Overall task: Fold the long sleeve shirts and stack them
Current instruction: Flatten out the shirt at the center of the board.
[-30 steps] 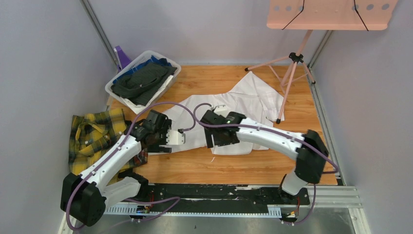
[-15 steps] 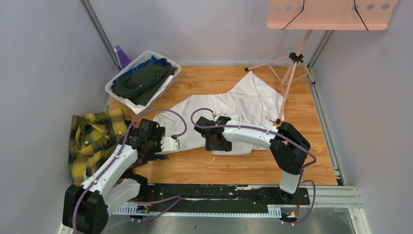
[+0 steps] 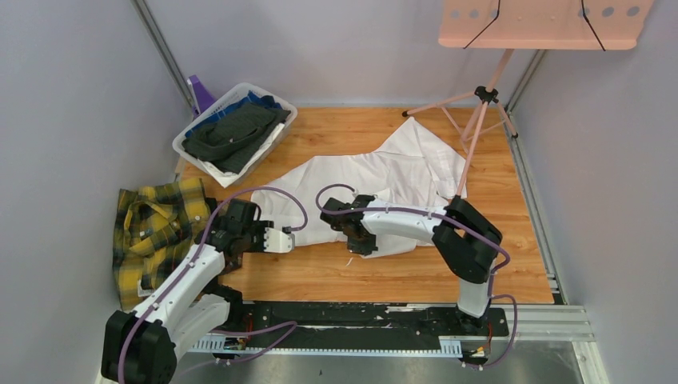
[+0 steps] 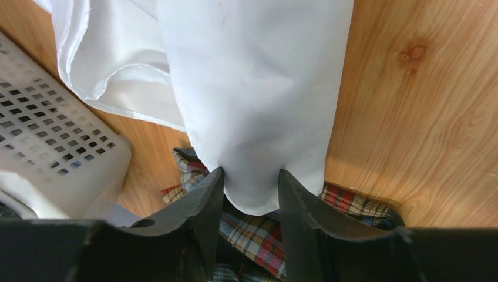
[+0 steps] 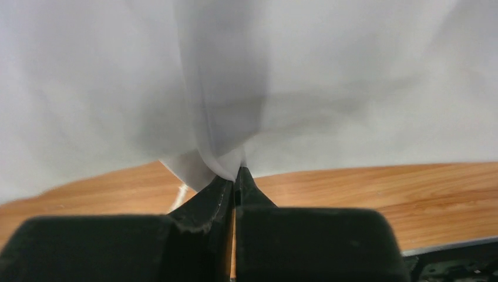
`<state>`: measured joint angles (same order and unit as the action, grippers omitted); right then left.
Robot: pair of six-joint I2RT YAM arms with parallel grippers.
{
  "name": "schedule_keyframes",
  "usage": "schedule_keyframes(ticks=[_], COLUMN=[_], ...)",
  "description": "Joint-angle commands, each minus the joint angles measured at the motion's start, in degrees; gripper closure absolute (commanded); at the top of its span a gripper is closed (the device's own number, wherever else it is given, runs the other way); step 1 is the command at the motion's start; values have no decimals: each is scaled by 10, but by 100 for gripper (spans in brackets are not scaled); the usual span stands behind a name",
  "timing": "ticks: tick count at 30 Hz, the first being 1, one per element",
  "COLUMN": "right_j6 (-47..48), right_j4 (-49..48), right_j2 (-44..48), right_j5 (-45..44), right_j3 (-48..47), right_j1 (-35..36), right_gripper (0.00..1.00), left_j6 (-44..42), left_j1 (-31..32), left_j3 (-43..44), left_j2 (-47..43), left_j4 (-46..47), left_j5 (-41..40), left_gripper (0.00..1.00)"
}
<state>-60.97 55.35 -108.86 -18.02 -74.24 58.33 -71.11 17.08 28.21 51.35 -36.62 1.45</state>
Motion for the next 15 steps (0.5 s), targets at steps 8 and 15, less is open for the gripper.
schedule_keyframes(ticks=[8, 15], right_j6=[152, 174], right_j4=[116, 228], right_j2=[268, 441], right_j5=[132, 165], right_j3=[79, 56], right_j1=[-1, -82], right_gripper=[100, 100], left_j6=[-44, -74], left_j1=[-3, -3], left_j3=[-24, -37], left_j2=[36, 33], left_j4=[52, 75], left_j5=[-28, -67], left_gripper=[100, 100])
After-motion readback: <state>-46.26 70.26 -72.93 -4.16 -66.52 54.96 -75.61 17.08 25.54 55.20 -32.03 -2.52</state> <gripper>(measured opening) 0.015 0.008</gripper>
